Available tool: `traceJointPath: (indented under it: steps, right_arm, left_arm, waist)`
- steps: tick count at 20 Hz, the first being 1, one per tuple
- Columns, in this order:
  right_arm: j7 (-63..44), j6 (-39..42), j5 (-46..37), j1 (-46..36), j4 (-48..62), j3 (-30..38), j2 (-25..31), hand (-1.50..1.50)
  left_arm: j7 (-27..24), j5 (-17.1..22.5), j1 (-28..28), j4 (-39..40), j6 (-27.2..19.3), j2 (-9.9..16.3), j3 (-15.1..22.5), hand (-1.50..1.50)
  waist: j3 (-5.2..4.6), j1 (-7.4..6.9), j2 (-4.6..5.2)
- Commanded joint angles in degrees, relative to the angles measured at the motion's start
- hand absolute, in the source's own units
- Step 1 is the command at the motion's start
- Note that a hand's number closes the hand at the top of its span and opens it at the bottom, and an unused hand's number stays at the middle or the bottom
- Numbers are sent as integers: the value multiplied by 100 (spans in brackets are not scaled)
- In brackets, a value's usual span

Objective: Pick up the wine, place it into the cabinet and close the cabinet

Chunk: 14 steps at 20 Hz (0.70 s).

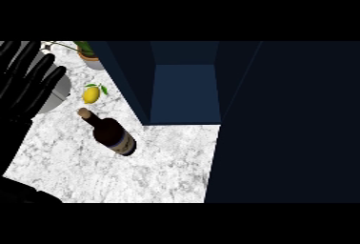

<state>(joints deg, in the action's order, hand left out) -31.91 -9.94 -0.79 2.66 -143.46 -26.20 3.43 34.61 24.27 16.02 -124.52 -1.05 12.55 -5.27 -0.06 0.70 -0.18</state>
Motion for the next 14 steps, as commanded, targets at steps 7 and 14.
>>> traceJointPath:
  steps: [7, 14]
  right_arm:
    - [-814, -337, -677, 44, -1387, -255, 446, -150]
    - [-884, -469, -574, -17, -1461, -168, 675, -150]
  left_arm:
    - [-779, -193, -666, 450, 495, -205, 52, -150]
    - [-1440, -553, -761, 1170, 739, -325, 173, -150]
  waist:
    - [-5, 19, -17]
    - [-2, 23, -9]
